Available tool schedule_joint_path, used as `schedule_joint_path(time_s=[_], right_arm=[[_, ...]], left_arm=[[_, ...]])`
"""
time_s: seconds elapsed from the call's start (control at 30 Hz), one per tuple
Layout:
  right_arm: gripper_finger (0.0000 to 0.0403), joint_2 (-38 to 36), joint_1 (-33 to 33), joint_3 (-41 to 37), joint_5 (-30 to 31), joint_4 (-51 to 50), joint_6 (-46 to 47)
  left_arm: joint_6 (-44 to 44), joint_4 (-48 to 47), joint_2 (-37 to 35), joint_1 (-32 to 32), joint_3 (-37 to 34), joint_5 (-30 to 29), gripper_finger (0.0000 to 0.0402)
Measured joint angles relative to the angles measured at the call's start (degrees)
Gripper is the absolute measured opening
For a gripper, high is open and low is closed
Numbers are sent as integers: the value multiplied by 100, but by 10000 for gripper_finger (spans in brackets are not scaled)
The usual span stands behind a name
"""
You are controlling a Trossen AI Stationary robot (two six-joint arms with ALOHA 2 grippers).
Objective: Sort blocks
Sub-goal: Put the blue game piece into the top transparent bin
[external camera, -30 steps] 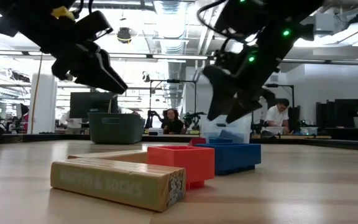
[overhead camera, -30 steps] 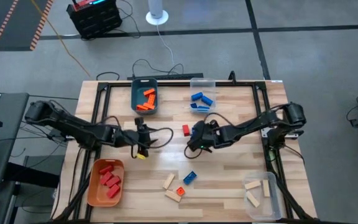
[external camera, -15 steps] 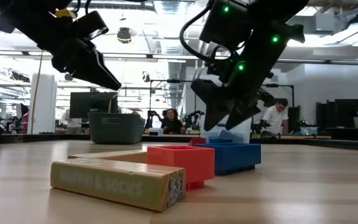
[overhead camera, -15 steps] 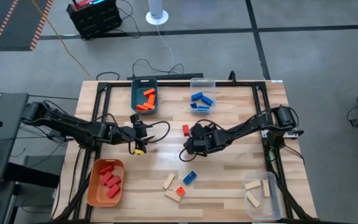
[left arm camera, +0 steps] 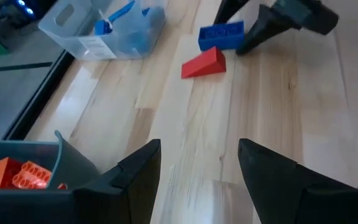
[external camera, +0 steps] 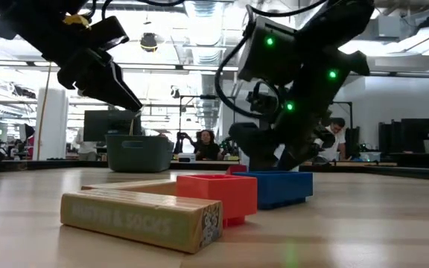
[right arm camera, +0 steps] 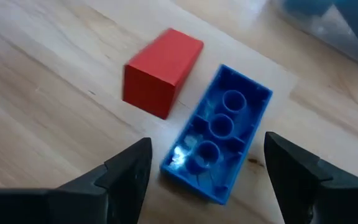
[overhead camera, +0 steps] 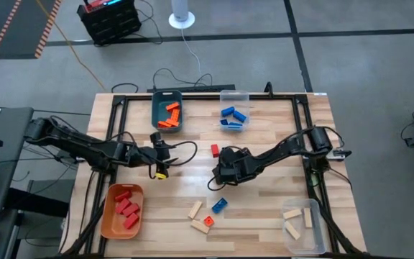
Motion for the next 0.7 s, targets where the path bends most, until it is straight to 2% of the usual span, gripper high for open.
schedule_joint_path(time_s=[0.33,0.7], right_arm=[[270,-15,76,2,-21,-55,-160],[168,-1,44,-138,-237,216,-659]], left_arm=[[-19,-195,2,0,0,10,210],[-2,-262,2,0,0,13,210]])
